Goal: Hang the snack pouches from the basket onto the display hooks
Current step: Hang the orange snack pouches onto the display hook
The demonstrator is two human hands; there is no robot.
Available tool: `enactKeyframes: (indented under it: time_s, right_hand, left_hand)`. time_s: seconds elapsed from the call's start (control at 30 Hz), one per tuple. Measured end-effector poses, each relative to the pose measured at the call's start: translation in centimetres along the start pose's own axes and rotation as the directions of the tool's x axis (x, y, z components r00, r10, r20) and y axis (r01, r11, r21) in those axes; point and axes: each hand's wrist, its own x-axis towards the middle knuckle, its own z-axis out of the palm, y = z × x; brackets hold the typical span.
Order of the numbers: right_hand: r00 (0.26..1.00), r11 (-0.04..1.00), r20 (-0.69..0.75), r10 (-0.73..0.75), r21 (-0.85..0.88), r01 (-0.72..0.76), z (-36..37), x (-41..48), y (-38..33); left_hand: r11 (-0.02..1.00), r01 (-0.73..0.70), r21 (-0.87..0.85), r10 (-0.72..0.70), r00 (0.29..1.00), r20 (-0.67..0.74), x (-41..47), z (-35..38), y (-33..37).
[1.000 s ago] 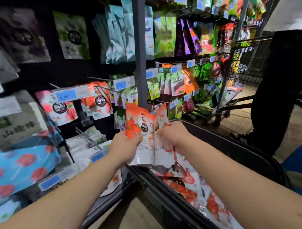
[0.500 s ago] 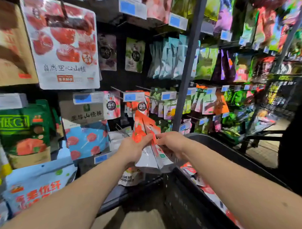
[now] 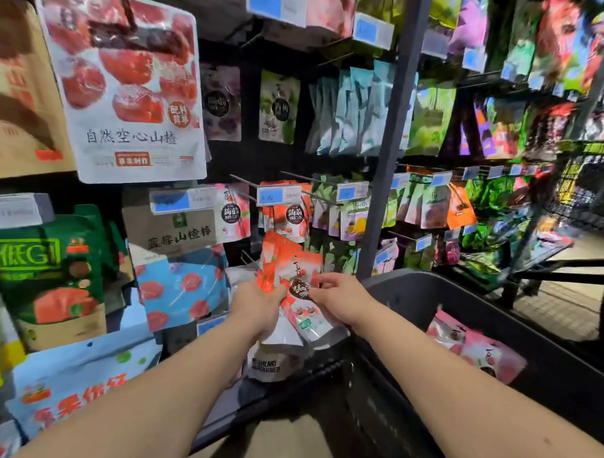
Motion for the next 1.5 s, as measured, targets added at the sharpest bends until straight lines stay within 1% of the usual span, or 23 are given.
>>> enactKeyframes:
  time_s: [0.07, 0.17, 0.23, 0.3, 0.37, 0.47, 0.57, 0.7, 0.8, 0.97, 1.13, 1.3, 1.5]
  right_hand:
    - [1.000, 1.000, 0.011, 0.027, -0.009, -0.027, -0.4, 2.4, 0.7]
    - [0.995, 0.997, 0.066, 0.071, -0.021, -0.070, -1.7, 5.1, 1.1]
    - [0.996, 0.998, 0.080, 0.047, -0.032, -0.045, -2.6, 6.5, 1.3]
    - [0.999, 1.000, 0.054, -0.006, 0.012, 0.005, -3.1, 8.0, 1.8]
    - [0.999, 0.996, 0.006, -0.039, 0.077, 0.038, -3.2, 9.1, 2.2]
    - [0.996, 0.981, -0.074, -0.057, 0.180, 0.070, -3.5, 10.4, 2.8]
    - [0.984, 0.958, -0.164, -0.075, 0.262, 0.116, -4.1, 11.3, 3.7]
    - [0.940, 0.935, -0.309, -0.146, 0.268, 0.234, -3.8, 11.6, 5.0]
    - [0.915, 0.923, -0.372, -0.155, 0.276, 0.268, -3.5, 11.5, 5.8]
    - [0.862, 0.929, -0.489, -0.132, 0.243, 0.280, -4.0, 12.3, 5.8]
    - [0.859, 0.931, -0.501, -0.104, 0.254, 0.261, -4.2, 13.6, 5.2]
    - [0.847, 0.935, -0.515, -0.133, 0.219, 0.280, -4.5, 14.6, 5.0]
    - [0.865, 0.926, -0.485, -0.129, 0.254, 0.281, -4.6, 15.2, 5.4]
  left_hand:
    - [1.000, 0.008, -0.009, -0.008, 1.000, -0.029, 2.3, 0.6, -0.1]
    - [0.999, 0.022, -0.037, -0.023, 0.999, -0.027, 5.1, 1.6, -0.2]
    - [0.998, 0.033, -0.058, -0.034, 0.999, -0.016, 6.7, 2.3, -0.5]
    - [0.996, 0.045, -0.075, -0.044, 0.999, 0.012, 7.8, 2.8, -0.6]
    - [0.992, 0.077, -0.100, -0.076, 0.997, 0.019, 8.5, 3.3, -0.7]
    - [0.984, 0.086, -0.154, -0.091, 0.996, -0.025, 9.5, 4.1, -0.9]
    - [0.987, 0.080, -0.138, -0.088, 0.995, -0.048, 10.5, 4.7, -1.0]
    - [0.994, 0.064, -0.091, -0.071, 0.995, -0.071, 12.2, 5.7, -1.5]
    - [0.997, 0.051, -0.051, -0.056, 0.992, -0.111, 12.6, 6.2, -1.6]
    - [0.992, 0.072, -0.104, -0.085, 0.988, -0.127, 12.7, 6.4, -1.3]
    - [0.990, 0.061, -0.127, -0.076, 0.990, -0.116, 13.2, 6.4, -1.0]
    - [0.989, 0.067, -0.132, -0.081, 0.992, -0.101, 13.7, 6.5, -1.0]
    - [0.986, 0.069, -0.152, -0.082, 0.993, -0.083, 13.7, 6.2, -0.5]
